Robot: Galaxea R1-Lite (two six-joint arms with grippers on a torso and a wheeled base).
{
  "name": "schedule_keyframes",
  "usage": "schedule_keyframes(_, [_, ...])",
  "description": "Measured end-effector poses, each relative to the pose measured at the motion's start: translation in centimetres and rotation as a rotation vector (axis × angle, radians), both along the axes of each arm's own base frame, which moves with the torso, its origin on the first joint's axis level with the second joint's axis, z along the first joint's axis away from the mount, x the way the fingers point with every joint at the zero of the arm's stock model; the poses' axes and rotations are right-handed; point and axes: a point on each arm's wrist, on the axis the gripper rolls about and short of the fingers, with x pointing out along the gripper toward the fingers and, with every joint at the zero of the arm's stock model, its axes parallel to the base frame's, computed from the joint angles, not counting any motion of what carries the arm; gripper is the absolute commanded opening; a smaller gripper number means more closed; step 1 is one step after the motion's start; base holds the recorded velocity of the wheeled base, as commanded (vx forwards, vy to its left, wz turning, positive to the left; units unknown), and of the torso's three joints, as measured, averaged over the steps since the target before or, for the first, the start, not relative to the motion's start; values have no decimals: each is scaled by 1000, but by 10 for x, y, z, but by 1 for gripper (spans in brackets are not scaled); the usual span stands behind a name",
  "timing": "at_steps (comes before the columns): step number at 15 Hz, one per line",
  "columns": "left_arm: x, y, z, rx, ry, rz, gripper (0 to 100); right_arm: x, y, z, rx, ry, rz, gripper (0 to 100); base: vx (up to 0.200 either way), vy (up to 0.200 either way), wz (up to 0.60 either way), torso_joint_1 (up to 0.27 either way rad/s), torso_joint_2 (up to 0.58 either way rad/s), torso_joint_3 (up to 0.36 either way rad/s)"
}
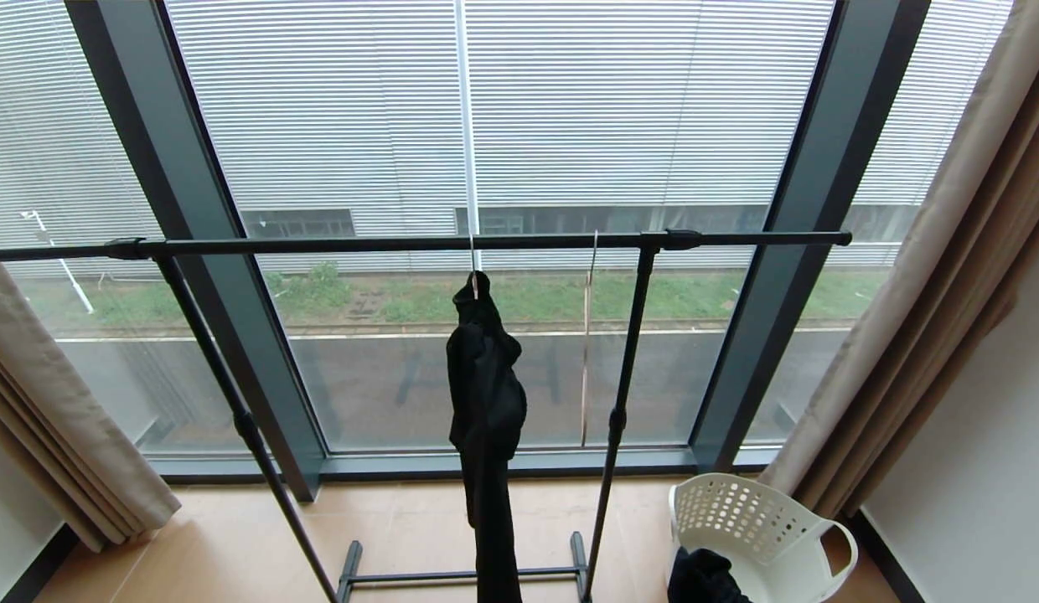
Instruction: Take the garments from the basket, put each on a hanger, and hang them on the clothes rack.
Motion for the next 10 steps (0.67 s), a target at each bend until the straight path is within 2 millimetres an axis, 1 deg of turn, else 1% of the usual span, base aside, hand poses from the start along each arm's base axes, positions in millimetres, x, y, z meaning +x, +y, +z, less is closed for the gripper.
schedule_keyframes(2, [-1, 0, 0, -4, -9, 1, 100, 0, 0, -1, 0, -1, -20, 100, 0, 0, 0, 0, 0, 0])
schedule_keyframes(4, [-1, 0, 0, -4, -11, 1, 100, 0, 0, -1, -10, 5, -4, 100, 0, 0, 0, 0, 0, 0])
schedule_keyframes(5, [-1, 0, 0, -4, -12, 1, 100, 0, 1, -2, -16, 10, 43, 100, 0, 0, 0, 0, 0, 0])
schedule_keyframes(6, [-1, 0, 0, -4, -12, 1, 100, -1, 3, -3, -16, 28, 143, 100, 0, 0, 0, 0, 0, 0])
schedule_keyframes(7, [-1, 0, 0, -4, -12, 1, 100, -1, 3, -2, -18, 35, 203, 100, 0, 0, 0, 0, 0, 0])
schedule_keyframes(10, [-1, 0, 0, -4, -13, 1, 100, -3, 2, -1, -22, 19, 249, 100, 0, 0, 0, 0, 0, 0])
